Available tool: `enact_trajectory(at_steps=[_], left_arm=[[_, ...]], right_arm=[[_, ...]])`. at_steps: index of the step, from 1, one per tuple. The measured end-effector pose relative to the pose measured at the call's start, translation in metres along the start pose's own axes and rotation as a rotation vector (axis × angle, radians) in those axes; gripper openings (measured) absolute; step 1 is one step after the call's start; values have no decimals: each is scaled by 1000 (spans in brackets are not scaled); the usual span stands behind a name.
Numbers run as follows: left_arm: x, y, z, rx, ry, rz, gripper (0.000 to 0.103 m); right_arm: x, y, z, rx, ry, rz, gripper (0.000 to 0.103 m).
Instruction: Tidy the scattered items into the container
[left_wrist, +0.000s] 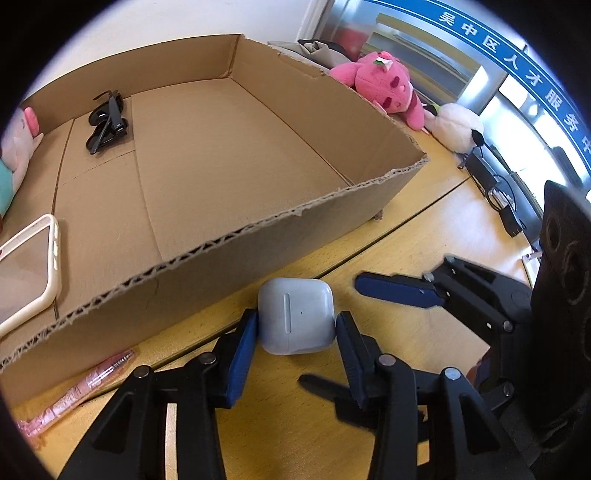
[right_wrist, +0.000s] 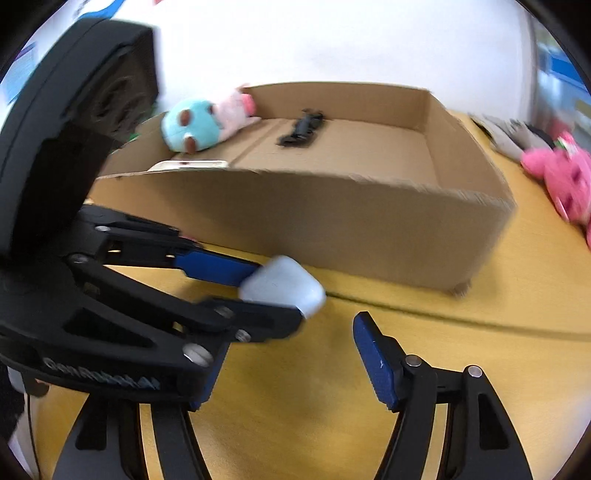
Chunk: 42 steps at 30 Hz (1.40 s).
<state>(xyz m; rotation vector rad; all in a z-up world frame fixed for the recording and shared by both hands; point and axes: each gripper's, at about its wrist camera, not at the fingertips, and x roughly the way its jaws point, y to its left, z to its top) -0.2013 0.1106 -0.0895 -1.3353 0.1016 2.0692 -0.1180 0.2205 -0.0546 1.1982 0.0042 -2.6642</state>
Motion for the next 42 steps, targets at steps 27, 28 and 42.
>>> enact_trajectory(at_steps=[27,28,42], left_arm=[[-17,-9,-8,133,72,-104,26],[-17,-8,-7,131,71,-103,26],[-10,-19,-8,234,104,-100,38]], right_arm=[[5,8,15,-260,39,134,72],[8,7,15,-258,55,125,71],[0,7,-13,-208,47,112,47]])
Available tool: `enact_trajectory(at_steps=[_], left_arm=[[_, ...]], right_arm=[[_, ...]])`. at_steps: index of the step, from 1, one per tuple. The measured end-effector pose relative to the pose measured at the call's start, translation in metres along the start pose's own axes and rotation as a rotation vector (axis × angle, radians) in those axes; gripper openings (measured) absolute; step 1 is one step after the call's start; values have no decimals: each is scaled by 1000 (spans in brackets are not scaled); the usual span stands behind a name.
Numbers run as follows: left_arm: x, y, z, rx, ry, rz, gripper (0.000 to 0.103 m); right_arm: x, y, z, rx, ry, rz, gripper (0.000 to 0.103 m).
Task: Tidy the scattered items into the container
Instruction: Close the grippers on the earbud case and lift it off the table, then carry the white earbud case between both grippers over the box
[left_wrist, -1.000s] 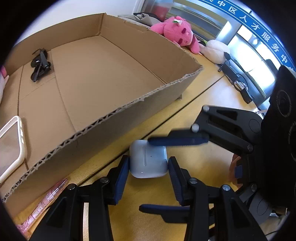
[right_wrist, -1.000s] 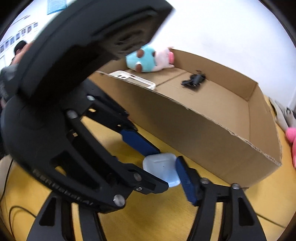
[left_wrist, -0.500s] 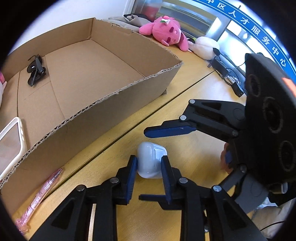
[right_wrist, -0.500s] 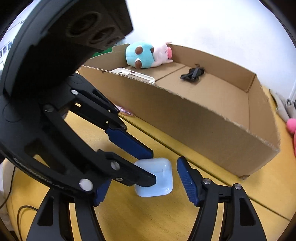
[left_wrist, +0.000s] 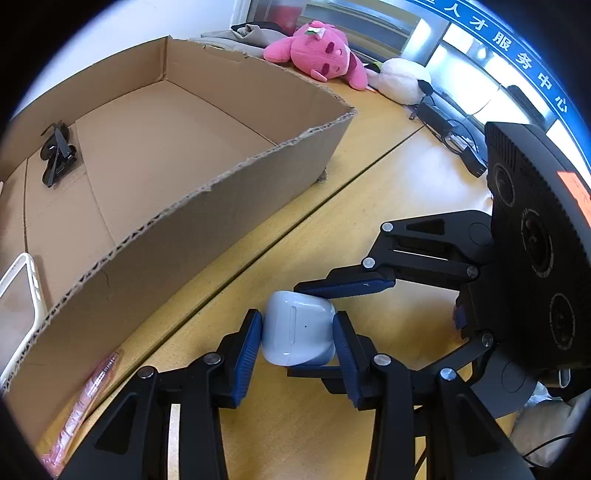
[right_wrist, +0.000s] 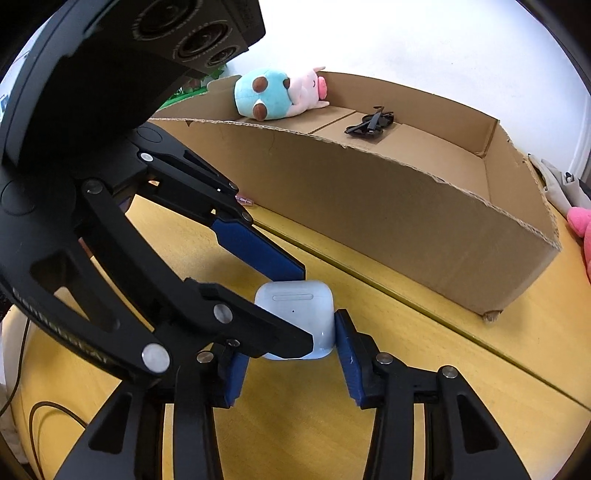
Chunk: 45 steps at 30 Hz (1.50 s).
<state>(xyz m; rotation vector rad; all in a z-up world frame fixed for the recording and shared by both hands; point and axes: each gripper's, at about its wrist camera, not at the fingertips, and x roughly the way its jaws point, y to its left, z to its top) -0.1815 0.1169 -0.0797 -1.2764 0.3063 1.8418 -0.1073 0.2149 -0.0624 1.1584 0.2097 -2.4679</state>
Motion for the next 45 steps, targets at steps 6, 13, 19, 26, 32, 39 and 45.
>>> enact_trajectory(at_steps=[6,13,19,26,32,39,45], left_arm=[[-20,3,2,-37,-55,7,20],[-64,2,12,-22,-146,37,20],[-102,16,9,-58,-227,-47,20],[-120,33,-3,-111,-278,-227,33],[-118,35,-7,-117,-248,-243,29],[-122,49,-3,-155,-249,-282,25],[-112,58,-2,-169,-236,-337,46]], right_arm=[[-7,6,5,-21,-6,-33,47],[-36,15,37,-73,-72,-60,47],[-54,31,57,-114,-166,-82,47],[-63,46,59,-133,-232,-64,47],[-61,54,58,-166,-219,-64,47],[-68,52,62,-202,-224,-70,47],[-72,52,67,-230,-228,-52,47]])
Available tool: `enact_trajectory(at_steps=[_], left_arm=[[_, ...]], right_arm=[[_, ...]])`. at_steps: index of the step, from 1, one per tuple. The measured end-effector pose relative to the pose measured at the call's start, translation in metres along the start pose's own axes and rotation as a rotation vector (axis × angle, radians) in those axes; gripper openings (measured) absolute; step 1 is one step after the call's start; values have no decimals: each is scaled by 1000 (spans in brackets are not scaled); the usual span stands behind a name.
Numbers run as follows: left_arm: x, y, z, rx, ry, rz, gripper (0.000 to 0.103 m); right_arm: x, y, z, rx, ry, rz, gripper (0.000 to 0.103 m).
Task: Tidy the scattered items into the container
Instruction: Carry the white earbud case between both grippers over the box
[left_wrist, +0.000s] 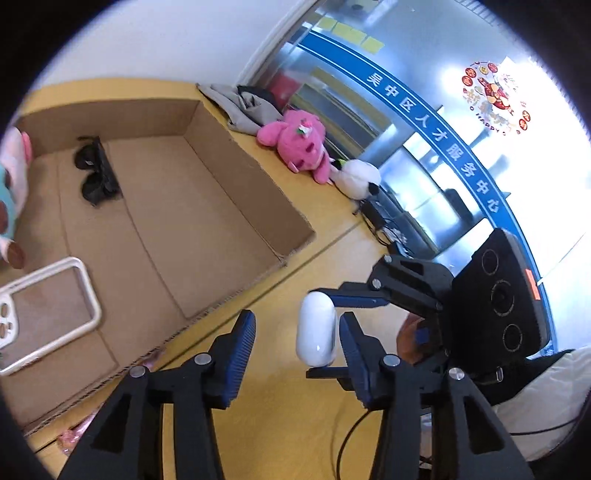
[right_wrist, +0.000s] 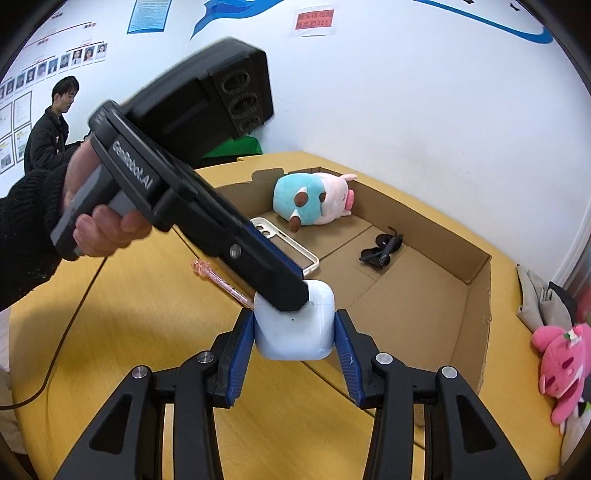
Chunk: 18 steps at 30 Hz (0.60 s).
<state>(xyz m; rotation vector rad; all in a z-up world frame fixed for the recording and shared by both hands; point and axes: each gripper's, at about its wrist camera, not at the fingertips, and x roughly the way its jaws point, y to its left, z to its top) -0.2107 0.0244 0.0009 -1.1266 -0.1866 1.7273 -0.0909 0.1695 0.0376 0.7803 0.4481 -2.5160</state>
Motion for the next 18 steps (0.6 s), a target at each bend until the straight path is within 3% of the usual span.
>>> enact_trajectory(at_steps=[3,6,18], left_arm=[[10,-2,-3,15,30,-35,42],[16,-3,-2,22,52,-4,22],[12,4,28,47,78,74,21]], right_arm=[[3,1,-1,-2,9,8,47],[9,0,-3,-1,34,9,47],[28,-25,24,-39,108,30,47]])
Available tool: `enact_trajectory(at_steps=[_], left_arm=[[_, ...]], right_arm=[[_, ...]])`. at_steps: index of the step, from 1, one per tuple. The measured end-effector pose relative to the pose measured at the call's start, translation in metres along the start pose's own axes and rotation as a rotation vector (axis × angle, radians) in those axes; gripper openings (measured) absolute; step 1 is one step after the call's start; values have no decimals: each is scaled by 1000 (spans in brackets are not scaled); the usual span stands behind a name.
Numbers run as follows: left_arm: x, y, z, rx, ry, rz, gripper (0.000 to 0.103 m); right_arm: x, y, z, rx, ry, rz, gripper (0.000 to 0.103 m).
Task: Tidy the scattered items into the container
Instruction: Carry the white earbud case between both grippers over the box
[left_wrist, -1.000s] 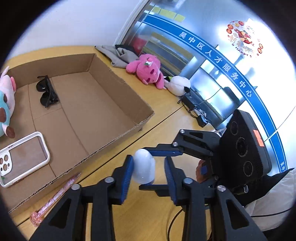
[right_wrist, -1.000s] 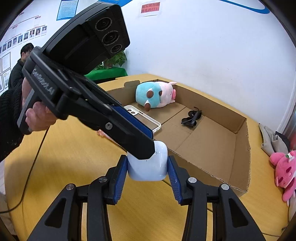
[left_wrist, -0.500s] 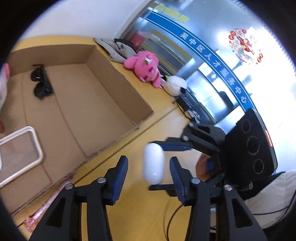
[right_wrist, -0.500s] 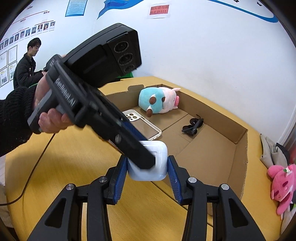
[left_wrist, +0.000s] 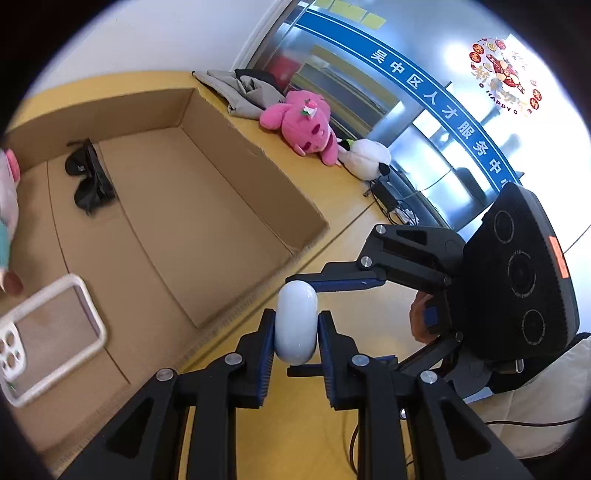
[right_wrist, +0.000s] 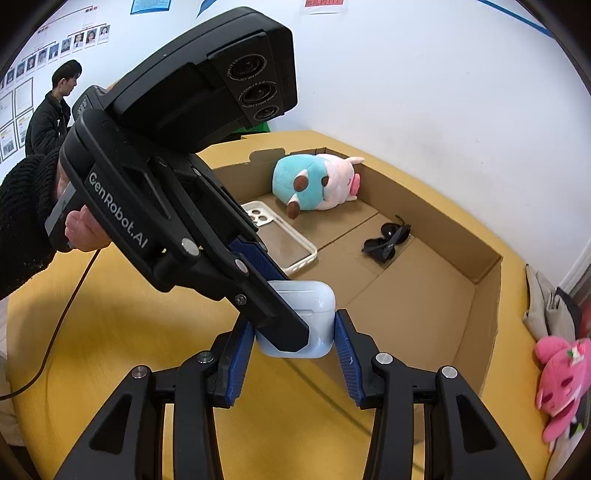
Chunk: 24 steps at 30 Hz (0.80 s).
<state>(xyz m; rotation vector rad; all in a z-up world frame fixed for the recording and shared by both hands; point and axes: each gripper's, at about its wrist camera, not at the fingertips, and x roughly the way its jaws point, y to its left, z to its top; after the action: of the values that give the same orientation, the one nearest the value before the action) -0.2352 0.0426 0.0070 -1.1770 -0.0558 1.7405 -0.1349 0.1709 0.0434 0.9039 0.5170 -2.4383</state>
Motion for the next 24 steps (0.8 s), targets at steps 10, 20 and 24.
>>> enact_trajectory(at_steps=[10,20,24], left_arm=[[-18,51,53,-37,12,65,21],[6,127,71,-189,96,114,21],[18,152,68,-260,134,107,21]], right_arm=[[44,-54,56,21,71,90,47],[133,-89,74,96,240,231,47],[161,-97,72,125,316,287,47]])
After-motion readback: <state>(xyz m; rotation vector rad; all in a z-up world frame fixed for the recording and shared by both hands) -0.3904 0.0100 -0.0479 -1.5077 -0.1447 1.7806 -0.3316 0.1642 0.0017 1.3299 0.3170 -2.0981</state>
